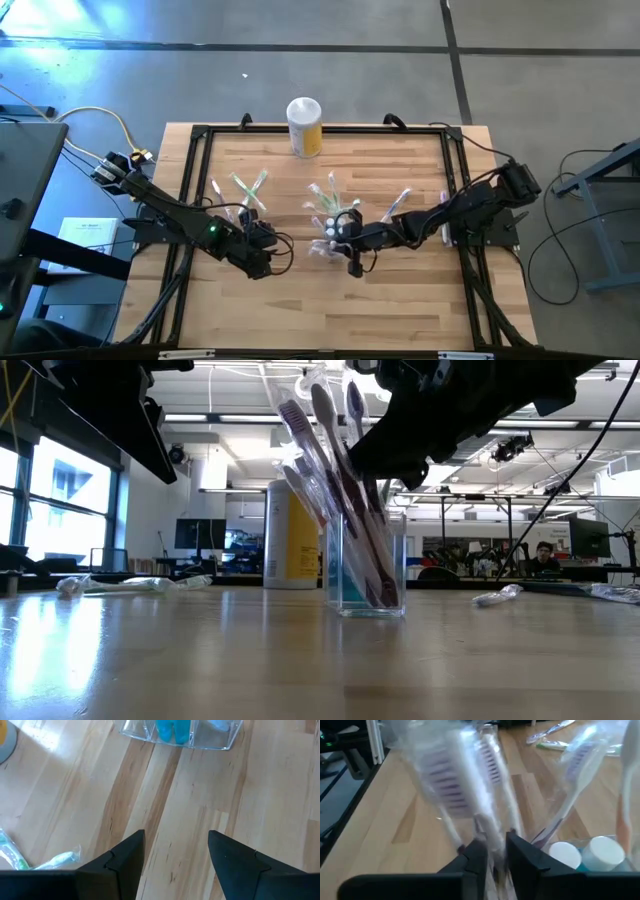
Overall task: Pick & Place toothbrushing station
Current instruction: Put the purple toothbrush into the transparent organizer, then put the blue toothbrush into the transparent organizer
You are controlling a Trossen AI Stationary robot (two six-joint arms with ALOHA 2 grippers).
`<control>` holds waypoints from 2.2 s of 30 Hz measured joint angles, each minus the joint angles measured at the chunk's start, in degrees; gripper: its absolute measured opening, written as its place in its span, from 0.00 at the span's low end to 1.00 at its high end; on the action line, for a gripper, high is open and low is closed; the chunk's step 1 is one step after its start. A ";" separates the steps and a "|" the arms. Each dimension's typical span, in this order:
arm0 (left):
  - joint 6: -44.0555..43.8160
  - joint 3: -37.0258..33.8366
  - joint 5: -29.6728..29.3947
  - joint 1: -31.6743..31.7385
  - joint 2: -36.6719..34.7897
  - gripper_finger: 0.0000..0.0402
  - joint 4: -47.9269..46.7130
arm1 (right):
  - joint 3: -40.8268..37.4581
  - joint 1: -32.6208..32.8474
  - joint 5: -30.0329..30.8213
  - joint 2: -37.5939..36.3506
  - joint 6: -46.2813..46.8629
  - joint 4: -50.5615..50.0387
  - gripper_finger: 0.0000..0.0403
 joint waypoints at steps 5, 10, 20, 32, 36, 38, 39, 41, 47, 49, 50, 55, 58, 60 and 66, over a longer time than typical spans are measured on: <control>0.00 0.00 -0.12 0.00 0.00 0.52 0.01 | -0.02 0.02 0.29 -0.58 -1.59 -0.53 0.28; 0.00 0.00 -0.76 0.00 0.02 0.52 -0.01 | -0.04 0.04 0.11 -2.03 -2.62 -2.55 0.43; 0.23 0.00 -0.89 0.00 0.02 0.52 -0.07 | 0.05 1.43 5.29 -11.03 -1.76 -9.68 0.48; 1.53 0.00 -0.96 0.00 0.02 0.52 0.41 | 0.09 0.44 -1.15 -24.55 23.39 -40.74 0.43; 1.61 0.00 -0.96 0.00 0.02 0.52 0.76 | 0.07 -2.02 -1.25 -26.45 34.48 -56.10 0.42; 1.69 0.00 -0.96 0.00 0.02 0.52 0.94 | 0.00 -4.13 -1.16 -26.75 39.49 -62.55 0.42; 1.71 0.00 -1.00 0.00 0.04 0.52 0.92 | 0.02 -5.20 -1.08 -26.80 41.67 -64.75 0.42; 1.97 0.00 -1.19 0.00 0.04 0.52 1.08 | 0.02 -7.25 -1.09 -26.67 44.77 -68.60 0.42; 1.97 0.00 -1.63 0.00 0.02 0.52 1.06 | 0.05 -13.20 -0.83 -25.86 47.80 -74.73 0.42; 1.97 0.00 -1.63 0.00 0.04 0.52 1.03 | 0.07 -15.54 0.17 -25.60 46.80 -74.40 0.42; 1.97 0.00 -1.63 0.00 0.04 0.52 0.98 | 0.07 -16.75 0.23 -25.45 45.94 -73.90 0.42; 2.94 0.00 -1.61 0.00 0.03 0.52 1.01 | 0.11 -21.19 -1.50 -24.23 46.12 -70.07 0.42; 3.02 0.00 -1.63 0.00 0.52 0.52 1.05 | 0.07 -22.56 -1.34 -22.20 47.99 -69.96 0.42; 3.16 0.00 -1.66 0.00 1.01 0.52 0.77 | 0.09 -22.90 -1.88 -20.29 48.23 -70.39 0.42; 3.21 0.01 -1.84 0.00 3.13 0.52 1.23 | 0.07 -23.17 -5.63 -13.76 48.23 -68.05 0.42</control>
